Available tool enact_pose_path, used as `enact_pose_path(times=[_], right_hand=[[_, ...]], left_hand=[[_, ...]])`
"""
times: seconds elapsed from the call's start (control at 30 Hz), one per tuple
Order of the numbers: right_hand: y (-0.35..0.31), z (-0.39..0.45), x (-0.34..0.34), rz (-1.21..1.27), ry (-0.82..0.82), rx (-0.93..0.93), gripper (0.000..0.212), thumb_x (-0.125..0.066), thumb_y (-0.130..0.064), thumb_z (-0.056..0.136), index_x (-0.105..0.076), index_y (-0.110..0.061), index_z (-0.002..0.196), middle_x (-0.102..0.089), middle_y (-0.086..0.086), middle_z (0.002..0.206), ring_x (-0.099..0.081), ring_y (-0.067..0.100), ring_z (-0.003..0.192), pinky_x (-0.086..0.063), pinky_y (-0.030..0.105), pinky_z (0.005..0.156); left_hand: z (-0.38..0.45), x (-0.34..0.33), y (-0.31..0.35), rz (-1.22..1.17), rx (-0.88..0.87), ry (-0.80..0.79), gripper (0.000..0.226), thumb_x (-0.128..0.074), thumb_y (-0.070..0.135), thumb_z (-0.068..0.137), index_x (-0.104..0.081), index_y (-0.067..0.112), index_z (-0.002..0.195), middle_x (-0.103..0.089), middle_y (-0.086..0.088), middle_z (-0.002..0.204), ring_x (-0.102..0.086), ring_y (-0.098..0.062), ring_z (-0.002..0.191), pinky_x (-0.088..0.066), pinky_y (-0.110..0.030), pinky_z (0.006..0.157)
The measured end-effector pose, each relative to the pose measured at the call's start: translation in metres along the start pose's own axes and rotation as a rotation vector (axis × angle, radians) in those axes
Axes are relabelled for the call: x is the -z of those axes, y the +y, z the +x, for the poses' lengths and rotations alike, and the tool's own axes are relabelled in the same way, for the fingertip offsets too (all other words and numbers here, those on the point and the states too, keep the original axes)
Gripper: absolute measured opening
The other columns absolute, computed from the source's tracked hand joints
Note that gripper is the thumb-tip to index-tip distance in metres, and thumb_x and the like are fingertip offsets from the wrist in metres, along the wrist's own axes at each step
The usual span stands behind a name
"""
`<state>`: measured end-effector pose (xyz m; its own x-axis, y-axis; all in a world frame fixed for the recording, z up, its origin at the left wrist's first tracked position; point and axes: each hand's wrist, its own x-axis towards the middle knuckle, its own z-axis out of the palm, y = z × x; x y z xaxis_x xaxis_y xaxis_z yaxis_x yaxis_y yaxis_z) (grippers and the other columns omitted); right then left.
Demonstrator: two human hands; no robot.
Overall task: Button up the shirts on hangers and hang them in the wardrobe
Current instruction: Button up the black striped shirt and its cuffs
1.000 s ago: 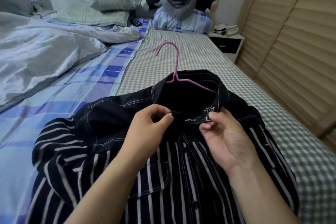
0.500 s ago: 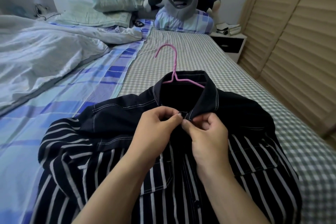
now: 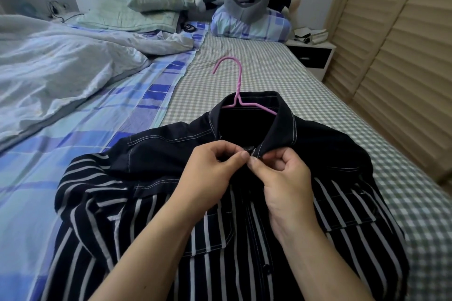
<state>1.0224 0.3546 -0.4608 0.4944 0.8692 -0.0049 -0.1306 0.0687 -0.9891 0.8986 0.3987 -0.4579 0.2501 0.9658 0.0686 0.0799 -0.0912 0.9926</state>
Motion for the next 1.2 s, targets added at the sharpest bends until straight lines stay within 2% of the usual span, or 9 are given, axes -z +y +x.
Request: enact_pose_path(times=[0.13, 0.27, 0.43, 0.63, 0.7, 0.83, 0.97, 1.1, 1.2], right_hand=[[-0.001, 0.004, 0.007, 0.036, -0.065, -0.032, 0.017, -0.077, 0.003, 0.082, -0.068, -0.008, 0.092, -0.076, 0.014, 0.089, -0.075, 0.031, 0.089, -0.06, 0.044, 0.088], [-0.006, 0.008, 0.016, 0.094, -0.179, -0.116, 0.022, -0.073, 0.009, 0.081, -0.068, -0.011, 0.087, -0.076, 0.015, 0.094, -0.075, 0.03, 0.092, -0.059, 0.039, 0.085], [-0.001, 0.006, 0.014, 0.045, -0.151, -0.088, 0.024, -0.075, 0.009, 0.08, -0.069, -0.014, 0.083, -0.076, 0.015, 0.094, -0.075, 0.032, 0.092, -0.059, 0.049, 0.092], [0.004, 0.003, 0.009, 0.026, -0.084, -0.026, 0.021, -0.078, 0.005, 0.08, -0.069, -0.01, 0.091, -0.075, 0.013, 0.095, -0.074, 0.032, 0.095, -0.058, 0.052, 0.094], [0.005, 0.003, 0.007, 0.02, -0.061, -0.013, 0.022, -0.078, 0.005, 0.08, -0.067, -0.009, 0.092, -0.075, 0.013, 0.096, -0.073, 0.031, 0.095, -0.058, 0.05, 0.093], [0.003, 0.0, 0.006, -0.001, -0.04, 0.023, 0.023, -0.077, 0.007, 0.08, -0.066, -0.01, 0.091, -0.074, 0.013, 0.095, -0.073, 0.025, 0.09, -0.06, 0.036, 0.087], [0.002, -0.002, 0.004, -0.026, -0.028, 0.037, 0.023, -0.077, 0.008, 0.08, -0.065, -0.009, 0.089, -0.074, 0.01, 0.09, -0.074, 0.022, 0.086, -0.06, 0.028, 0.079], [0.002, -0.004, 0.004, -0.054, -0.022, 0.031, 0.022, -0.078, 0.006, 0.081, -0.065, -0.007, 0.093, -0.075, 0.012, 0.086, -0.076, 0.022, 0.083, -0.062, 0.03, 0.078], [0.001, -0.004, 0.005, -0.046, -0.038, 0.033, 0.017, -0.069, 0.009, 0.085, -0.066, -0.007, 0.092, -0.076, 0.008, 0.086, -0.076, 0.018, 0.083, -0.059, 0.025, 0.076]], left_hand=[[0.002, 0.007, 0.002, -0.155, 0.113, -0.031, 0.011, -0.07, 0.013, 0.095, -0.077, 0.005, 0.09, -0.076, -0.016, 0.086, -0.073, -0.016, 0.075, -0.056, -0.02, 0.067], [0.002, 0.009, 0.005, -0.121, 0.13, -0.042, 0.009, -0.073, 0.012, 0.092, -0.078, 0.007, 0.087, -0.077, -0.01, 0.082, -0.073, -0.013, 0.071, -0.053, -0.017, 0.061], [0.005, 0.001, 0.001, -0.142, 0.117, 0.006, 0.007, -0.075, 0.013, 0.09, -0.08, 0.01, 0.085, -0.078, -0.012, 0.083, -0.076, -0.023, 0.078, -0.061, -0.033, 0.076], [0.004, 0.007, 0.003, -0.13, 0.117, -0.036, 0.006, -0.073, 0.008, 0.091, -0.079, 0.005, 0.091, -0.078, -0.014, 0.088, -0.074, -0.017, 0.078, -0.057, -0.02, 0.068], [0.005, 0.007, 0.002, -0.124, 0.118, -0.029, 0.006, -0.073, 0.008, 0.091, -0.078, 0.005, 0.089, -0.077, -0.015, 0.088, -0.073, -0.017, 0.075, -0.057, -0.02, 0.067], [0.007, 0.004, 0.001, -0.149, 0.137, -0.008, 0.007, -0.075, 0.01, 0.09, -0.079, 0.009, 0.084, -0.077, -0.013, 0.083, -0.073, -0.017, 0.074, -0.058, -0.024, 0.069], [0.009, -0.004, -0.002, -0.048, 0.089, 0.061, 0.009, -0.078, 0.015, 0.088, -0.079, 0.016, 0.079, -0.077, -0.006, 0.078, -0.073, -0.017, 0.074, -0.061, -0.034, 0.076], [0.008, -0.015, -0.003, 0.127, 0.003, 0.151, 0.012, -0.075, 0.02, 0.09, -0.078, 0.022, 0.079, -0.075, 0.005, 0.073, -0.072, -0.007, 0.073, -0.058, -0.028, 0.071], [0.004, -0.019, -0.006, 0.285, -0.096, 0.196, 0.012, -0.071, 0.025, 0.093, -0.079, 0.027, 0.085, -0.074, 0.014, 0.076, -0.069, 0.0, 0.077, -0.057, -0.026, 0.072]])
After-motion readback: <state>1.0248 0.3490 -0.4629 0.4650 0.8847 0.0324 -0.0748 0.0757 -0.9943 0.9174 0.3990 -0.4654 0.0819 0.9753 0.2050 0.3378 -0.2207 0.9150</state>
